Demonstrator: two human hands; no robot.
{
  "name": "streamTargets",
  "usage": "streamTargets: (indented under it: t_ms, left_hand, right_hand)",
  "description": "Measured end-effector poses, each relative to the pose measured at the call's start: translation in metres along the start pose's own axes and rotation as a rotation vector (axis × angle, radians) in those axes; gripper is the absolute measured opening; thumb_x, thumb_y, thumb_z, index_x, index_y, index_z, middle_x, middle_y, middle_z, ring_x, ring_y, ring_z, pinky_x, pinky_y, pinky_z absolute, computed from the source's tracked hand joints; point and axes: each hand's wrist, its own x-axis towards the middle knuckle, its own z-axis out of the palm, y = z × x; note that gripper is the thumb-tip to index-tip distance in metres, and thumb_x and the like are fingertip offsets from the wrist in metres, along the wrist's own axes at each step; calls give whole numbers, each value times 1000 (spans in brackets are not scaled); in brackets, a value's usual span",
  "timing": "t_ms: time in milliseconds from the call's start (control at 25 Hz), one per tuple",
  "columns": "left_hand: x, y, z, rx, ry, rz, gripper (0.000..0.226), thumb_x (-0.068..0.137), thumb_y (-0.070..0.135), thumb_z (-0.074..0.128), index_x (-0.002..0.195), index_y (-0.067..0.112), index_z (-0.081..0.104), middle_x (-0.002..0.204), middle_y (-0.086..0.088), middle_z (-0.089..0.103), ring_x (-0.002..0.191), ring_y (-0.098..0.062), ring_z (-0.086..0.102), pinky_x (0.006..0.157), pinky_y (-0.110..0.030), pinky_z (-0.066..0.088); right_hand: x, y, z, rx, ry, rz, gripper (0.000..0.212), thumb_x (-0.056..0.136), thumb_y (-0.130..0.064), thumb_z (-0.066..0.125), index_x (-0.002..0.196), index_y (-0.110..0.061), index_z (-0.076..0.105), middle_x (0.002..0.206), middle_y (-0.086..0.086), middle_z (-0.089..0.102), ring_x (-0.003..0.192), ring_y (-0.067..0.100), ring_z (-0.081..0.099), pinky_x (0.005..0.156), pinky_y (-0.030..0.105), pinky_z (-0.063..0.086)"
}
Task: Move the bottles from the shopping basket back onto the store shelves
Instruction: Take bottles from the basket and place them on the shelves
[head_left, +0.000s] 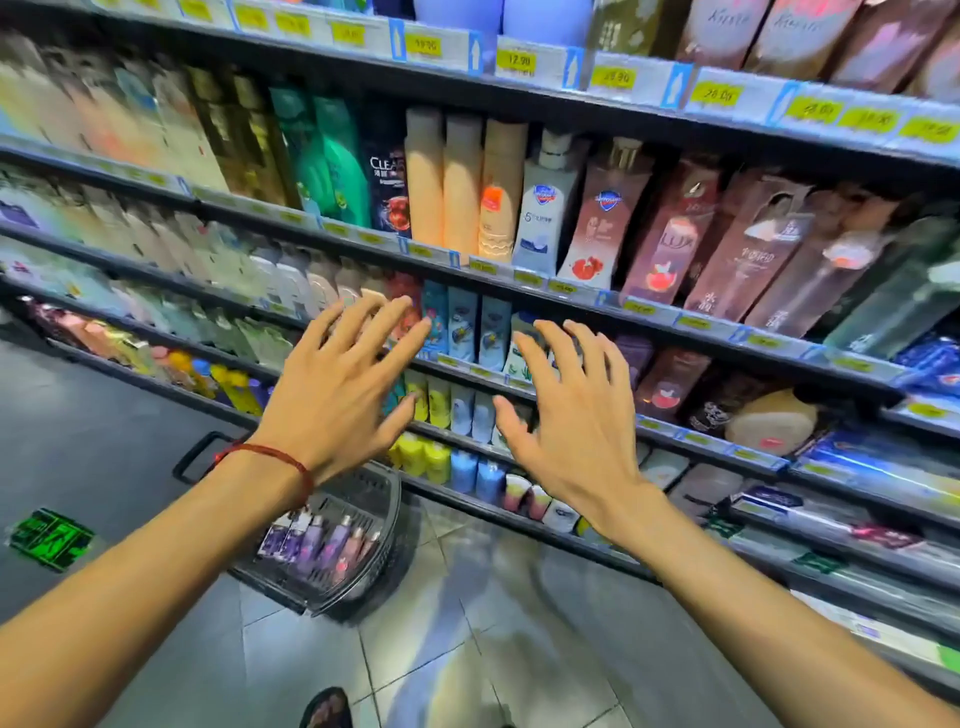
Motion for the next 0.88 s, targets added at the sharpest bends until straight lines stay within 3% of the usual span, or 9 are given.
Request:
streamTargets:
  t_ms: [280, 520, 680, 880]
  left_hand:
    - [-71, -100, 73, -44, -147, 26, 72, 95, 56, 36, 156, 18, 38, 161, -17, 37, 144, -38, 37, 118, -55, 32]
    - [-102, -177, 143, -92, -208, 96, 76, 96, 55, 49, 160, 19, 30, 161, -15, 36, 145, -38, 34, 118, -56, 31]
    - [-95, -196, 190, -144, -264, 147, 77, 97, 56, 50, 160, 19, 28, 163, -14, 33, 147, -39, 32, 118, -57, 31]
    - [-76, -212, 257, -291, -229, 89, 70, 94, 47, 59, 155, 17, 42, 163, -12, 36, 150, -39, 30, 117, -58, 33]
  right_hand:
    - [18, -121, 59, -55, -68, 4, 62, 99, -52, 47, 148, -16, 52, 152, 9, 52, 143, 35, 43, 120, 54, 30]
    - [27, -214, 122, -18, -137, 149, 65, 99, -51, 51, 152, -15, 50, 156, 11, 49, 147, 36, 40, 123, 56, 27]
    - [31, -237, 165, -4, -160, 175, 65, 96, -49, 60, 149, -13, 53, 154, 11, 51, 147, 37, 41, 121, 57, 30]
    - [50, -245, 237, -41, -259, 140, 63, 102, -54, 44, 152, -17, 50, 156, 8, 50, 149, 35, 39, 121, 56, 30]
